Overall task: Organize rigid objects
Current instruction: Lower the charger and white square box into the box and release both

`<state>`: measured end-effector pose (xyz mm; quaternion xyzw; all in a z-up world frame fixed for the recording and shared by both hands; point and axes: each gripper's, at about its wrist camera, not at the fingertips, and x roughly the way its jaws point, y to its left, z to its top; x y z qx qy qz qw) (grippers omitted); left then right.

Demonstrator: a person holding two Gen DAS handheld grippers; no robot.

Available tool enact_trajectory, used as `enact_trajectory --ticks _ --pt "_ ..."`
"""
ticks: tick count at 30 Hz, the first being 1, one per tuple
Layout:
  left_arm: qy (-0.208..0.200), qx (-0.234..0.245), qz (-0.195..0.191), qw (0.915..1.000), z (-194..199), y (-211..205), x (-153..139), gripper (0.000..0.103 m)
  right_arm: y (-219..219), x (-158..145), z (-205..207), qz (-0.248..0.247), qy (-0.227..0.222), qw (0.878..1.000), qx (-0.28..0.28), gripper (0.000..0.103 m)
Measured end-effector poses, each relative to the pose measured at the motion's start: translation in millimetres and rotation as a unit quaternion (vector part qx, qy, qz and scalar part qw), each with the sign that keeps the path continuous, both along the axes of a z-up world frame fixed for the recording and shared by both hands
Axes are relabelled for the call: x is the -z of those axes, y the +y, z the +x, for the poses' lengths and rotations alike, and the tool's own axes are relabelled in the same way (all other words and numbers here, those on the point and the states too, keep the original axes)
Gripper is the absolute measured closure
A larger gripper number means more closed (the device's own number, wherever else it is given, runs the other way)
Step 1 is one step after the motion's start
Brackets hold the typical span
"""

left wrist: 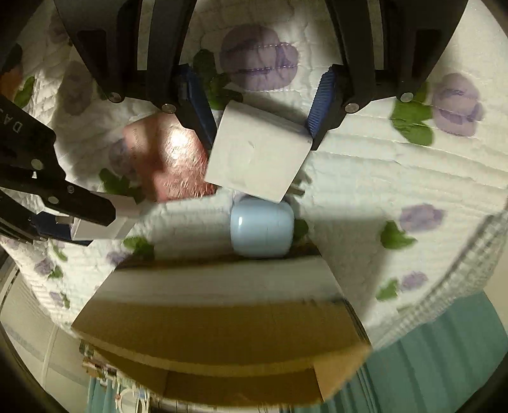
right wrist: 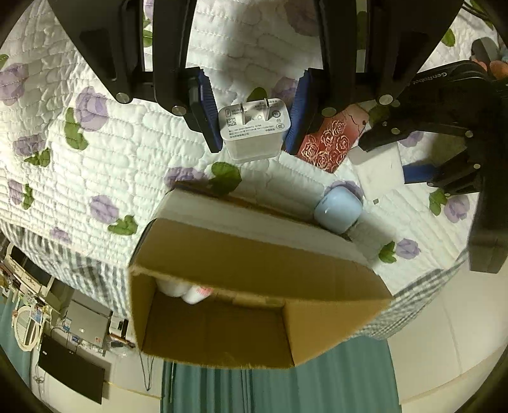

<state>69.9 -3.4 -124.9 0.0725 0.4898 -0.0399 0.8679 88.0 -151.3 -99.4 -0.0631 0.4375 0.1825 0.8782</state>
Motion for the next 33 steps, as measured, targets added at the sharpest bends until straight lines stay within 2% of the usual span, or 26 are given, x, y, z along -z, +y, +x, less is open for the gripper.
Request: enact_trajectory --ticks 2,6,11,14,17,20,23,26,33 --pt "-0.028 -0.001 -0.019 0.9994 -7 2 -17 0.048 -4 -10 -4 0.005 -0.014 1.0 0.001 0.062" --pt "-0.059 -0.004 -0.062 0.9964 -21 7 -41 0.05 -7 -38 -13 0.009 -0.052 0.999 0.0 0.062" --pt "-0.067 -0.009 -0.074 0.995 -28 11 -51 0.05 -11 -56 -19 0.015 -0.067 0.998 0.006 0.062" --pt "-0.086 -0.012 -0.078 0.9932 -30 9 -69 0.05 -14 -68 -22 0.019 -0.075 0.997 0.006 0.062" --pt "-0.118 -0.005 -0.098 0.9882 -35 8 -104 0.05 -16 -89 -21 0.028 -0.095 0.995 0.004 0.062" --pt "-0.149 0.007 -0.097 0.984 -30 7 -135 0.05 -17 -117 -15 0.043 -0.12 0.992 -0.006 0.062" --pt "-0.179 0.019 -0.099 0.9786 -9 4 -165 0.05 -17 -139 1 0.058 -0.14 0.988 -0.009 0.062" --pt "-0.186 0.023 -0.102 0.977 23 0 -174 0.05 -12 -149 24 0.055 -0.155 0.986 -0.01 0.062" --pt "-0.16 0.024 -0.086 0.9831 118 -7 -144 0.05 -1 -136 102 0.032 -0.152 0.988 -0.017 0.062"
